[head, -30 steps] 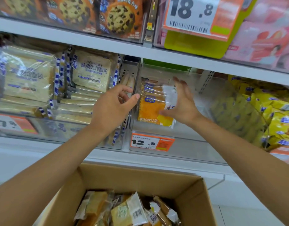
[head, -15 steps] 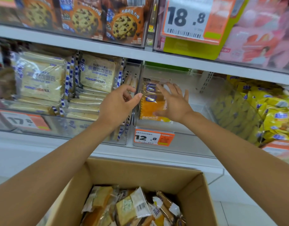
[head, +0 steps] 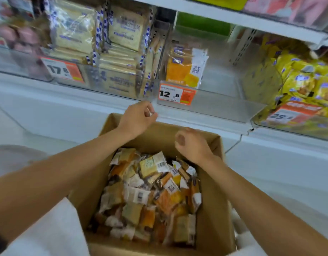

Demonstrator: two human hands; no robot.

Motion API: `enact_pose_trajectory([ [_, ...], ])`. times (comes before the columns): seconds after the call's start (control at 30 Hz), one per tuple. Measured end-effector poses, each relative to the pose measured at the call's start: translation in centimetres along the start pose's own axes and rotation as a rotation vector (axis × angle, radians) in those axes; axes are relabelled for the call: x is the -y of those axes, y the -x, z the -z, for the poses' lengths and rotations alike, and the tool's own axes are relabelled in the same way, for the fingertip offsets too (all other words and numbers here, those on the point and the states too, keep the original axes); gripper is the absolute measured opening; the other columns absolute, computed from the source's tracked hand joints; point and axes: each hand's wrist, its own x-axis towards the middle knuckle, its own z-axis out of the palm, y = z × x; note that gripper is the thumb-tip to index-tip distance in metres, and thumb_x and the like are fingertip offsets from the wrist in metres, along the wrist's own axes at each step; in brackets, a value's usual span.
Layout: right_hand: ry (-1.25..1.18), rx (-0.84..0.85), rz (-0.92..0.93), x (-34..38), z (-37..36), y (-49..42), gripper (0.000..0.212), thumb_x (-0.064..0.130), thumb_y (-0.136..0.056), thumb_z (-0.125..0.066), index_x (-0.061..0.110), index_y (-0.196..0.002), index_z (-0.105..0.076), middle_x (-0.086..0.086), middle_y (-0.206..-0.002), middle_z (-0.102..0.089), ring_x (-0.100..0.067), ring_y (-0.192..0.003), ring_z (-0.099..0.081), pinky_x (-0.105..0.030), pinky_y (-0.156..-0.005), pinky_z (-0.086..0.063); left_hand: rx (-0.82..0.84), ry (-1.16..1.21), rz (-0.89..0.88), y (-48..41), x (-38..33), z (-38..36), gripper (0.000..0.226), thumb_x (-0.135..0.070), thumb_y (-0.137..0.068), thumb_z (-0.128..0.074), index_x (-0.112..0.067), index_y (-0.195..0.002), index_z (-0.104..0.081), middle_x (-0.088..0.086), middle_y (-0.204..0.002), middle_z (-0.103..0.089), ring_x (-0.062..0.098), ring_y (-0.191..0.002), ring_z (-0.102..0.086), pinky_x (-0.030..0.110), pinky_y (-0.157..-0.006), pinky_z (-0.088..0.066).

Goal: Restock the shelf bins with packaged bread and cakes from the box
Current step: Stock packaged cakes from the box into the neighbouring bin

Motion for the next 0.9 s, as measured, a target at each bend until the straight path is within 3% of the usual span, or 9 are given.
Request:
enact_pose_trajectory([
  [0.13, -0.028, 0.273, -0.158, -3.0, -6.8, 2.9, 0.035, 0.024, -0.09, -0.061, 0.018, -0.125, -0.06, 0.0, -0.123, -0.058, -0.018, -0.111, -0.056, -0.031, -0.09, -0.049, 0.152, -0.066, 0.206, 3.6, 7.3, -2.2, 0.011, -0.034, -0.091, -0.066, -0.023, -0.092, -0.063, -0.01, -0.085, -0.063, 0.011, -0.086, -0.061, 0.025, -0.073, -0.046],
  [0.23, 0.103, 0.361, -0.071, -3.8, -11.3, 2.6, 0.046, 0.02, -0.087, -0.061, 0.017, -0.133, -0.054, -0.004, -0.134, -0.053, -0.023, -0.126, -0.048, -0.037, -0.102, -0.041, 0.192, -0.071, 0.345, 5.1, 10.4, -3.7, 0.014, -0.034, -0.091, -0.066, -0.022, -0.1, -0.065, -0.011, -0.089, -0.062, 0.007, -0.086, -0.06, 0.022, -0.068, -0.045],
  [0.4, 0.369, 0.479, 0.064, -3.7, -17.8, 1.3, 0.077, 0.0, -0.087, -0.056, 0.016, -0.154, -0.021, -0.01, -0.163, -0.01, -0.029, -0.15, -0.009, -0.045, -0.119, -0.018, 0.305, -0.046, 0.407, 6.6, 12.1, -5.2, 0.016, -0.031, -0.092, -0.067, -0.019, -0.103, -0.064, -0.004, -0.092, -0.063, 0.011, -0.087, -0.06, 0.022, -0.065, -0.047],
  [0.5, 0.49, 0.441, 0.143, -4.2, -19.5, 1.0, 0.065, 0.0, -0.084, -0.056, 0.012, -0.144, -0.036, -0.015, -0.151, -0.035, -0.033, -0.137, -0.035, -0.045, -0.116, -0.021, 0.326, -0.028, 0.46, 7.1, 13.0, -5.2, 0.017, -0.025, -0.092, -0.067, -0.014, -0.104, -0.065, 0.005, -0.093, -0.065, 0.019, -0.086, -0.061, 0.03, -0.071, -0.05],
  [0.6, 0.424, 0.289, 0.228, -4.8, -19.1, 0.3, 0.041, 0.0, -0.081, -0.055, 0.012, -0.119, -0.064, -0.009, -0.115, -0.065, -0.031, -0.111, -0.056, -0.043, -0.113, -0.026, 0.341, 0.024, 0.524, 7.5, 14.1, -5.3, 0.014, -0.017, -0.092, -0.066, -0.011, -0.105, -0.065, 0.003, -0.091, -0.061, 0.016, -0.084, -0.057, 0.023, -0.065, -0.045],
  [0.7, 0.231, 0.078, 0.177, -4.4, -16.7, -0.6, 0.021, 0.001, -0.082, -0.058, 0.013, -0.093, -0.071, -0.004, -0.088, -0.069, -0.024, -0.093, -0.063, -0.042, -0.116, -0.026, 0.337, 0.058, 0.555, 7.6, 14.3, -5.6, 0.023, -0.011, -0.091, -0.066, -0.011, -0.113, -0.062, 0.003, -0.103, -0.06, 0.019, -0.097, -0.058, 0.019, -0.068, -0.044],
  [0.77, 0.001, -0.013, 0.046, -3.6, -13.9, -1.0, 0.019, 0.009, -0.093, -0.048, 0.011, -0.084, -0.064, -0.002, -0.081, -0.066, -0.019, -0.082, -0.061, -0.04, -0.113, -0.032, 0.347, 0.075, 0.542, 7.3, 13.8, -5.9, 0.044, -0.008, -0.086, -0.071, -0.013, -0.127, -0.056, 0.002, -0.119, -0.058, 0.017, -0.107, -0.058, 0.022, -0.078, -0.047],
  [0.83, -0.268, 0.02, -0.107, -2.5, -10.5, -0.9, 0.025, 0.015, -0.1, -0.04, 0.01, -0.084, -0.059, -0.002, -0.076, -0.061, -0.02, -0.071, -0.057, -0.036, -0.087, -0.048, 0.427, 0.124, 0.511, 7.0, 12.6, -6.2, 0.075, -0.007, -0.079, -0.079, -0.02, -0.142, -0.042, -0.005, -0.132, -0.047, 0.01, -0.111, -0.054, 0.025, -0.087, -0.048],
  [0.9, -0.423, 0.036, -0.183, -1.9, -8.3, -0.3, 0.025, 0.016, -0.102, -0.039, 0.014, -0.086, -0.057, 0.001, -0.079, -0.06, -0.016, -0.073, -0.057, -0.028, -0.07, -0.044, 0.54, 0.245, 0.487, 6.7, 11.9, -6.8, 0.081, -0.009, -0.072, -0.086, -0.023, -0.141, -0.045, -0.007, -0.135, -0.051, 0.014, -0.123, -0.051, 0.029, -0.098, -0.047],
])
